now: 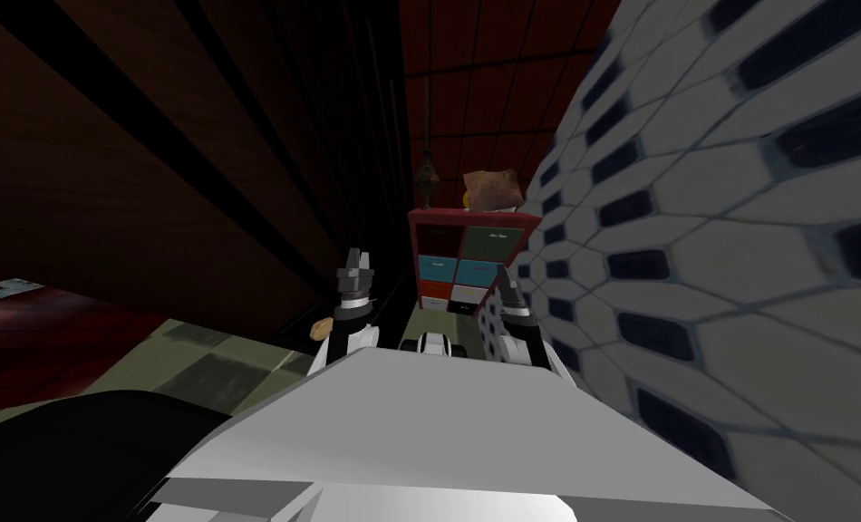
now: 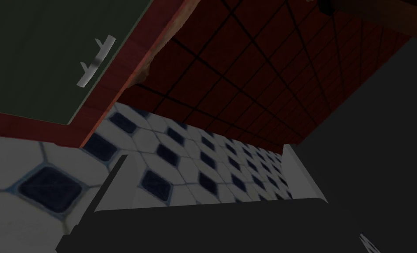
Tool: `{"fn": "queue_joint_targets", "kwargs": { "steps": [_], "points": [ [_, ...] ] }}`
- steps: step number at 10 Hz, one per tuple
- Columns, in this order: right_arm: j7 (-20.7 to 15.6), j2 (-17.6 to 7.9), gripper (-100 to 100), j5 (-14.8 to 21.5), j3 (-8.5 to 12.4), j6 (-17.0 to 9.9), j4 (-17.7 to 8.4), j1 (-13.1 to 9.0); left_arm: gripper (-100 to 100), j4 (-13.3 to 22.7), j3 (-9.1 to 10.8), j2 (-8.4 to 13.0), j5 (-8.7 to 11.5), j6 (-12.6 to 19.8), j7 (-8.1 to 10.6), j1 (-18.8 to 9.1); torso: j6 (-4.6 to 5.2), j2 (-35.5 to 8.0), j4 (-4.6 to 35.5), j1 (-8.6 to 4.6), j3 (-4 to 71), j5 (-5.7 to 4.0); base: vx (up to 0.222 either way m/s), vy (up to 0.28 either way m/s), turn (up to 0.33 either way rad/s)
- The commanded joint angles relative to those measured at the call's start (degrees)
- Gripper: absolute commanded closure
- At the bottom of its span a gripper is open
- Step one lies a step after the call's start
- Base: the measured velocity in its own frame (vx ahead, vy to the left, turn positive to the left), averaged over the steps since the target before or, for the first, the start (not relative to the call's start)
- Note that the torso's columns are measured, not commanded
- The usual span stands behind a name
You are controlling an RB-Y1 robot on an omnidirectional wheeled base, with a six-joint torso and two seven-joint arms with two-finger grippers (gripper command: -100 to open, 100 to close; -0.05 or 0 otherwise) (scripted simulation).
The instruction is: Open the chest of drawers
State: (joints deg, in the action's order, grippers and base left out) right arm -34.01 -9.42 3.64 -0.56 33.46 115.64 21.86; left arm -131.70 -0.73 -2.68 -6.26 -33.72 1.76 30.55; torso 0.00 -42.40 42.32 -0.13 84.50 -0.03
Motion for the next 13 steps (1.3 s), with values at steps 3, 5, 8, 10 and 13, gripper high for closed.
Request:
{"fn": "queue_joint_targets", "kwargs": {
  "steps": [3, 5, 8, 10, 13],
  "points": [
    [-7.7, -0.9, -100, 0.6, 0.4, -0.1, -4.4, -2.0, 0, 0.0, 0.0, 0.0, 0.0, 0.0, 0.0, 0.0, -0.01, 0.1, 0.0, 0.22, 0.1, 0.05, 0.016, 0.075, -0.021],
    [-10.6, -1.3, -100, 0.9, 0.7, -0.1, -6.7, -3.0, 0, 0.0, 0.0, 0.0, 0.0, 0.0, 0.0, 0.0, 0.0, 0.1, 0.0, 0.02, 0.1, 0.01, 0.015, 0.06, -0.013],
    [-15.0, -1.6, -100, 1.2, 0.9, 0.0, -9.1, -4.1, 0, 0.0, 0.0, 0.0, 0.0, 0.0, 0.0, 0.0, 0.0, 0.1, 0.0, 0.0, 0.1, 0.0, 0.011, 0.054, -0.015],
    [-17.1, -1.6, -100, 1.2, 0.9, 0.0, -9.1, -4.1, 0, 0.0, 0.0, 0.0, 0.0, 0.0, 0.0, 0.0, 0.0, 0.1, 0.0, 0.17, 0.1, 0.05, 0.012, 0.048, -0.013],
    [-21.5, -2.0, -100, 1.5, 1.2, 0.0, -11.5, -5.2, 0, 0.0, 0.0, 0.0, 0.0, 0.0, 0.0, 0.0, 0.0, 0.1, 0.0, 0.19, 0.1, 0.05, 0.016, 0.059, -0.016]
  ]
}}
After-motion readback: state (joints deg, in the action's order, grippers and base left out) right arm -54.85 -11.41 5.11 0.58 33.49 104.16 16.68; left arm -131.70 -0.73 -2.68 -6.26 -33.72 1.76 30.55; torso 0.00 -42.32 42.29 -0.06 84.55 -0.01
